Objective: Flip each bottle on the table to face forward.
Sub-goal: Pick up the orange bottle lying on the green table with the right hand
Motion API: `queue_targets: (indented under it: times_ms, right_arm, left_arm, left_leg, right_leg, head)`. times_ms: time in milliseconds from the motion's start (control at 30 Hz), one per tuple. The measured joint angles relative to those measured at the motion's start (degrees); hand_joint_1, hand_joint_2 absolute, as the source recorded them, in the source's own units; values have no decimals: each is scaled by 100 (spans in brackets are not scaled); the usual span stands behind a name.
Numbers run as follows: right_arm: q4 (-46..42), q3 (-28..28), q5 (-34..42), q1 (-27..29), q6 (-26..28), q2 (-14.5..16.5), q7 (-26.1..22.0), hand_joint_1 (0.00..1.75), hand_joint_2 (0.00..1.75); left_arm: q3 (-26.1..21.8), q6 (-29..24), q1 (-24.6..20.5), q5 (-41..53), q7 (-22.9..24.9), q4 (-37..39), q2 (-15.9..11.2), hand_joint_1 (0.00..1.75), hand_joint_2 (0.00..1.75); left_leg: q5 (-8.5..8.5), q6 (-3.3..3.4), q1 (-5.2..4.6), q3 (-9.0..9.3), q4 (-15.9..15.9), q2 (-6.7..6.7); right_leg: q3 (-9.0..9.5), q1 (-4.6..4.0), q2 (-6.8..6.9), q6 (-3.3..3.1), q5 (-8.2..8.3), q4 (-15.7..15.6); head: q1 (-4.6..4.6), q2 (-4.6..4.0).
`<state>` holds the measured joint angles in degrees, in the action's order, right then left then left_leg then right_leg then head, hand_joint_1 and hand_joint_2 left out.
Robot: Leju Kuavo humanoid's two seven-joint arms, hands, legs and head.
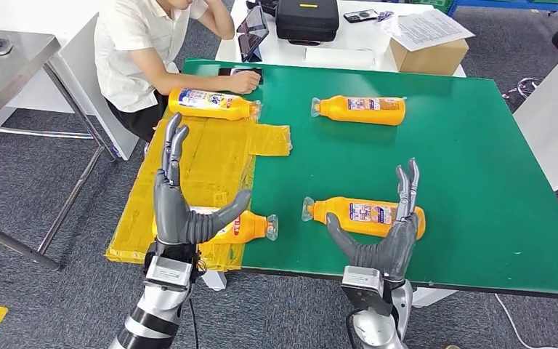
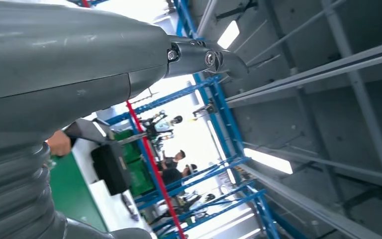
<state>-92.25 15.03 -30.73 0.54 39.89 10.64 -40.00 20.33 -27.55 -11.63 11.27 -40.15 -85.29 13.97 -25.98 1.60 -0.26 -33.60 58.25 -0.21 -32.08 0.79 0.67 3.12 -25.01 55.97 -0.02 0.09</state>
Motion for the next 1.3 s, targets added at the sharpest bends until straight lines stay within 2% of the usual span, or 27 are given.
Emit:
queue_targets:
  times_ms: [300, 367, 500, 600, 667, 800, 900, 1133, 1300]
  right_arm:
    - [83, -3, -177, -33, 0, 5, 1, 0, 175]
    - [301, -20, -712, -82, 0, -22, 64, 0, 175]
    - [1096, -391, -2104, -184, 1, -243, 248, 0, 175]
    - [1525, -963, -2451, -279, 2, -516, 353, 0, 175]
    - [1755, -1258, -2534, -334, -7, -765, 625, 0, 175]
    - [2280, -1423, -2551, -342, -189, -1476, 1534, 0, 175]
    - [2551, -1426, -2553, -338, -324, -1792, 1724, 0, 175]
    - [3255, -1173, -2762, -566, -358, -2096, 2022, 0, 175]
    - [3616, -1034, -2787, -824, -531, -2178, 2229, 0, 175]
  left_arm:
    - [109, -121, 48, -202, 3, -215, -20, 0, 175]
    - [165, 14, 75, -696, 101, -225, -44, 0, 175]
    - [122, 784, 284, -2347, 596, -201, -46, 0, 175]
    - [18, 1049, 465, -3300, 921, -178, -45, 0, 175]
    - [-22, 1081, 558, -3656, 1130, -170, -46, 0, 175]
    - [157, 1018, 784, -3247, 1280, -28, -93, 0, 175]
    - [386, 1084, 863, -2896, 1274, 116, -133, 0, 175]
    - [673, 1777, 914, -2479, 1483, 452, -248, 0, 175]
    - [793, 1863, 916, -2259, 1576, 629, -254, 0, 175]
  left_leg:
    - [-1, 0, 0, -1, 0, 0]
    - [-1, 0, 0, 1, 0, 2]
    - [0, 1, -1, -1, 0, -8]
    - [0, 2, -7, -6, 0, -11]
    - [0, 3, -13, -7, 2, -11]
    - [-2, 5, -22, -17, 3, -22]
    - [-5, 8, -22, -23, 3, -18]
    - [-3, 6, -14, -21, 2, -11]
    - [-1, 7, -15, -19, 2, -7]
  right_leg:
    - [-2, 0, 0, 0, 0, -1]
    - [-2, -1, -1, 0, 0, -2]
    - [-3, 1, 9, 0, -1, -4]
    - [-2, 6, 14, 2, 0, -4]
    - [-3, 11, 14, 3, 1, -5]
    - [-8, 19, 22, 5, 0, -8]
    - [-14, 18, 22, 5, 0, -7]
    - [-17, 11, 20, 5, 0, -3]
    - [-15, 12, 18, 5, 1, -2]
  head:
    - [0, 0]
    - [-1, 0]
    - [-1, 0]
    - [1, 0]
    - [-1, 0]
    - [-1, 0]
    - [-1, 0]
    - [-3, 0]
    - [-2, 0]
